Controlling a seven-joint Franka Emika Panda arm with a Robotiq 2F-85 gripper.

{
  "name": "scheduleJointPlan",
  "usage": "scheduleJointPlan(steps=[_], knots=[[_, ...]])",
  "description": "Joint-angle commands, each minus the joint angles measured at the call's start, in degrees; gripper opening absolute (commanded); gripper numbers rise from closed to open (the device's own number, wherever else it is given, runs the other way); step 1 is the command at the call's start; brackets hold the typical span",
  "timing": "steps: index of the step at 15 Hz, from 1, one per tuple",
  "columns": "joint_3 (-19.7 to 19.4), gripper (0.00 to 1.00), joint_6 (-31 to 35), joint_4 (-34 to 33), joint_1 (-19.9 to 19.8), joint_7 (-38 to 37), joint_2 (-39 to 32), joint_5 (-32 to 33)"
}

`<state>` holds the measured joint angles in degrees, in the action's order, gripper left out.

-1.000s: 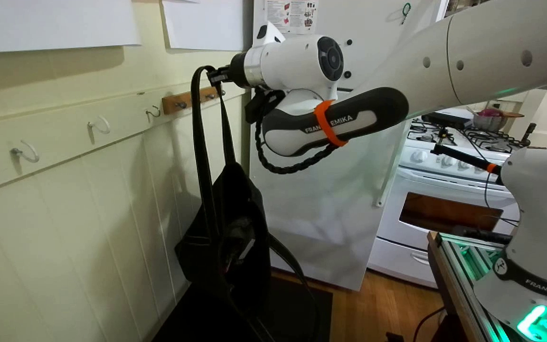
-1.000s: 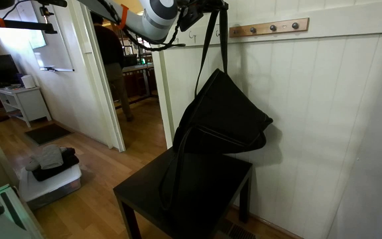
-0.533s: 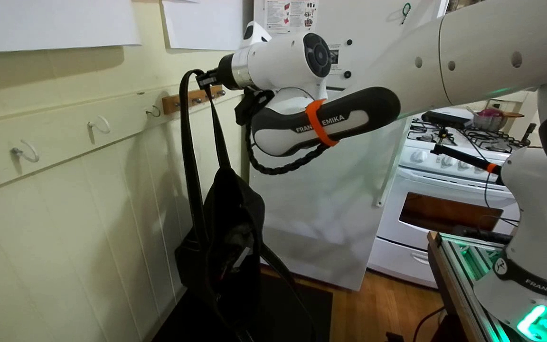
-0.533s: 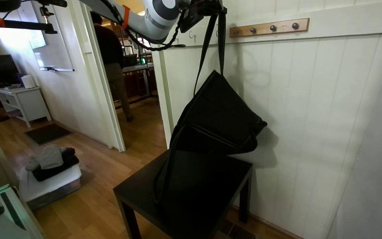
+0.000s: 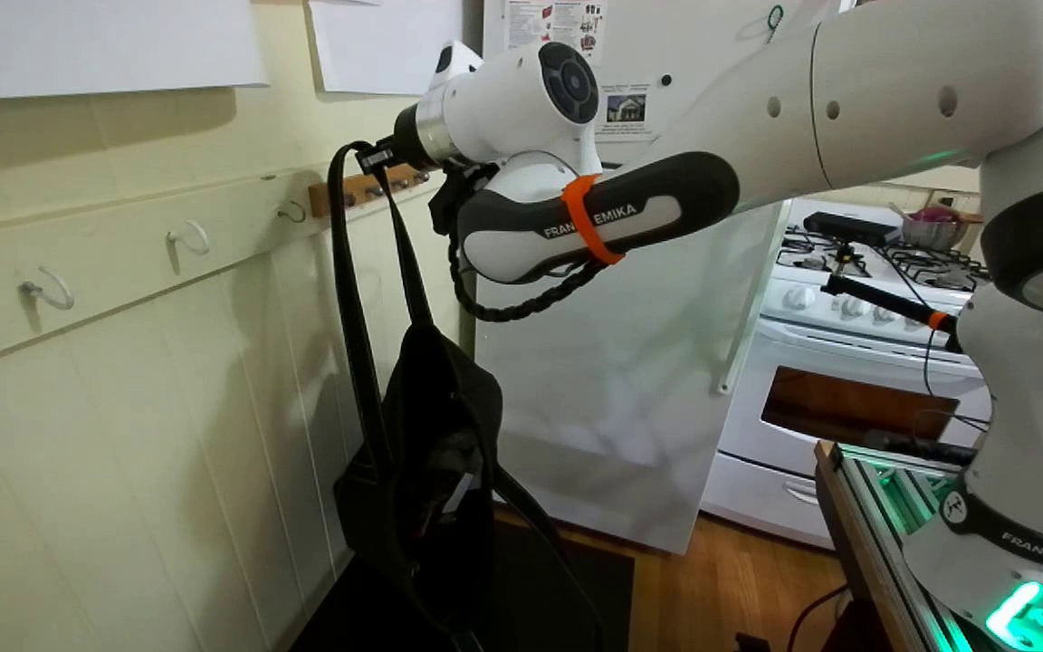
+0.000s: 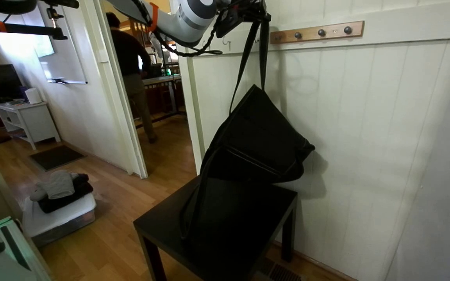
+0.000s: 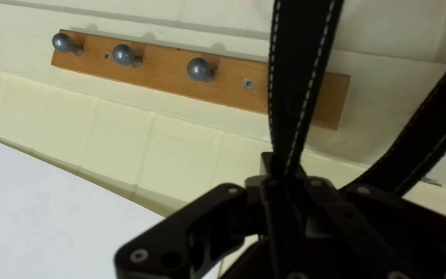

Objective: Put the bag on the hook

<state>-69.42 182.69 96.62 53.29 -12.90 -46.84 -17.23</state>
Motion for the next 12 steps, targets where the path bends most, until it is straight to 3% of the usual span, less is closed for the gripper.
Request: scheduleJointPlan(steps=[1, 7, 8, 12], knots=[[1.5, 0.02, -2.5, -4.6, -1.7, -2.0, -0.6, 2.6], [3.9, 0.02, -1.5, -7.3, -1.4, -3.4, -4.2, 1.3], [4.5, 0.07, -0.9, -4.1, -0.8, -3.1, -1.8, 3.7], [4.7, 0.07, -0.9, -5.0, -1.0, -3.8, -3.5, 3.5]])
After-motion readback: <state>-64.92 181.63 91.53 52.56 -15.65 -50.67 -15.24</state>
